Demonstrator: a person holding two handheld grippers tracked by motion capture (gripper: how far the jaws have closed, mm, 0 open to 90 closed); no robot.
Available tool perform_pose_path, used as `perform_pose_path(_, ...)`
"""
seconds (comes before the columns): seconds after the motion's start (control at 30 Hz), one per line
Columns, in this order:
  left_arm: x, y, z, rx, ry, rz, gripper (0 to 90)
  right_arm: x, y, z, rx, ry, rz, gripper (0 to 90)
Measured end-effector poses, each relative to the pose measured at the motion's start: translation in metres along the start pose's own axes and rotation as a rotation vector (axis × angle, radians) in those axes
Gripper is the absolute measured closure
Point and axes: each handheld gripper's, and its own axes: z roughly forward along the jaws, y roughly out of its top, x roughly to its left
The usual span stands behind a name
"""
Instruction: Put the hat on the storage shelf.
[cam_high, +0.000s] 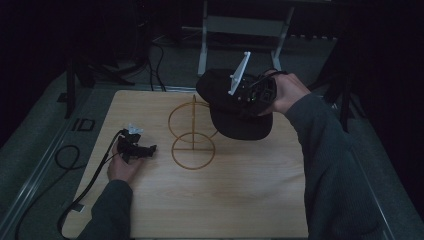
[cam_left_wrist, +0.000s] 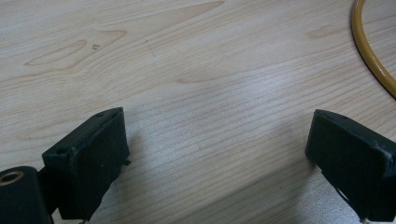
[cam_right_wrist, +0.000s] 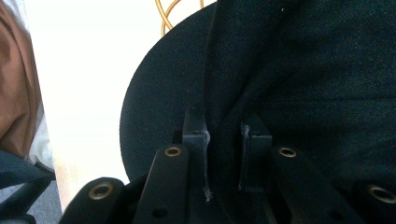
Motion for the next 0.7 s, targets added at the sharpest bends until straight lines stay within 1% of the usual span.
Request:
perform_pose_path(0.07, 0.0, 0.0, 0.0, 0.0, 0.0, 0.0, 5.3, 0.0, 0.001, 0.001, 0.005, -0.003, -0.006, 76.9)
perform_pose_path(0.23, 0.0, 0.0, 0.0, 0.0, 0.0, 0.0, 5.4, 0.001, 0.004, -0.001, -0.002, -0.014, -0.015, 76.8)
perform_pose_path(0.4, 0.0, 0.0, 0.0, 0.0, 0.0, 0.0, 5.3, 0.002, 0.01, -0.004, -0.001, -0.014, -0.029, 76.8)
perform_pose_path(0.43, 0.0, 0.0, 0.0, 0.0, 0.0, 0.0, 5.4, 0.002, 0.011, -0.004, -0.001, -0.008, -0.029, 76.8)
perform_pose_path(0.6, 0.0, 0.0, 0.0, 0.0, 0.0, 0.0, 5.4, 0.003, 0.016, -0.003, 0.004, -0.006, -0.038, 76.8)
perform_pose_path(0.7, 0.0, 0.0, 0.0, 0.0, 0.0, 0.0, 5.4, 0.003, 0.018, -0.004, -0.006, -0.007, -0.048, 76.8)
